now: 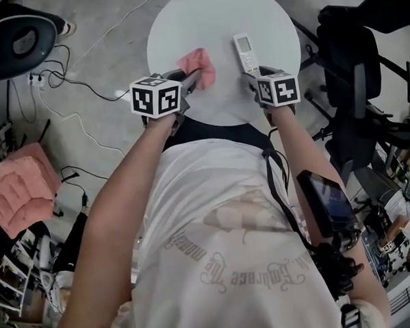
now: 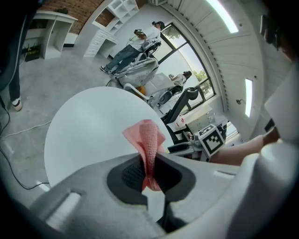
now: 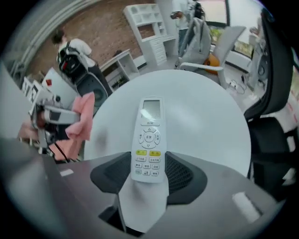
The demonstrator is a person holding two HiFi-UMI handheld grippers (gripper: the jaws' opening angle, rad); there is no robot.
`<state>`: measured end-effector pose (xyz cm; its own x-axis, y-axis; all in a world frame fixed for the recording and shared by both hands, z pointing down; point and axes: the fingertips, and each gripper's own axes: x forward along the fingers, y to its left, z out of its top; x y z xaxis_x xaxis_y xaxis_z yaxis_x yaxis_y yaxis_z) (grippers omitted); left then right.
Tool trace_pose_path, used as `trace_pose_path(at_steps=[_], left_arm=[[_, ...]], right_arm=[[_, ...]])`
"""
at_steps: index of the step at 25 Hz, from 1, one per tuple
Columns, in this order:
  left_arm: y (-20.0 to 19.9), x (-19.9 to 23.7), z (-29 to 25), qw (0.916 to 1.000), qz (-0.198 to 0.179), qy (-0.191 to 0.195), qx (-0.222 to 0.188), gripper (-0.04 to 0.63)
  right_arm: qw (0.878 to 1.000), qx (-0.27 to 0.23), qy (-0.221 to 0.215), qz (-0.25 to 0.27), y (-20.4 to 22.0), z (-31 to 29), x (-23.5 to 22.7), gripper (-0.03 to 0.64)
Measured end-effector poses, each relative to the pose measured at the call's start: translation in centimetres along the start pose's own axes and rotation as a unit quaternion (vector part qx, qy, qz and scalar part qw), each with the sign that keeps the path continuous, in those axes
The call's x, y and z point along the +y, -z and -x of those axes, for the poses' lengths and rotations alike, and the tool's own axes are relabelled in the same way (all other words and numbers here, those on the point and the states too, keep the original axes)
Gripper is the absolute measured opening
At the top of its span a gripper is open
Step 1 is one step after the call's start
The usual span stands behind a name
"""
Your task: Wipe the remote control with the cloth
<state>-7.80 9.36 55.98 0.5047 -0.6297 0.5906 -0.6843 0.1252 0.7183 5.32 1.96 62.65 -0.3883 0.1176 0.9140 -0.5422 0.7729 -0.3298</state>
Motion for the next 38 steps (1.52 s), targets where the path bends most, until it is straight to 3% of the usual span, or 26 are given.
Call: trace_pose_path(at_steps=[2,4,8,14,19,24,32,35,36,38], left_arm=[[0.4,-0.1,-0.2,0.9997,0.022,0.013,-0.003,0.022],[0.7,-0.3,-0.3,0.9985,0.047,0.029,-0.004,0.023],[1.1,-2.2,-1.4,0.9927,0.093,0.076,-0.014,0.023],[1.3,-5.2,-3.0,0.9865,0.113,0.118,-0.001,0.023],[1.3,-7.7,-4.2,0.9696,0.158,0.187,0.010,0.021],[0.4,-8.9,-4.2,0.9634,0.174,0.204,0.001,0.021],[-2.7,-9.4,-2.4,0.9465,0.204,0.247,-0.043,0.021],[-4.6,-9.9,-1.9,0.9330,0.219,0.278,-0.064,0.021],[-5.3,-9.9,-1.8,0.9318,0.218,0.282,-0.069,0.021],[-6.6,-8.8,-1.4,0.9384,0.203,0.269,-0.075,0.021]], right_arm=[[0.995,-0.045,-0.070,-0.063,-0.8,0.6,0.9,0.236],[0.977,-0.101,-0.148,-0.112,-2.0,1.5,2.5,0.236],[0.946,-0.180,-0.236,-0.133,-3.2,4.4,3.7,0.236],[0.931,-0.206,-0.284,-0.101,-3.9,7.8,5.2,0.236],[0.917,-0.215,-0.331,-0.052,-5.3,10.2,7.8,0.235],[0.934,-0.179,-0.308,-0.007,-4.3,8.7,8.2,0.235],[0.922,-0.176,-0.345,-0.004,-3.9,10.1,9.4,0.233],[0.922,-0.164,-0.352,0.006,-3.0,10.0,9.9,0.233],[0.922,-0.161,-0.353,0.008,-2.8,9.9,10.0,0.233],[0.922,-0.154,-0.354,0.010,-2.5,9.6,10.2,0.232]])
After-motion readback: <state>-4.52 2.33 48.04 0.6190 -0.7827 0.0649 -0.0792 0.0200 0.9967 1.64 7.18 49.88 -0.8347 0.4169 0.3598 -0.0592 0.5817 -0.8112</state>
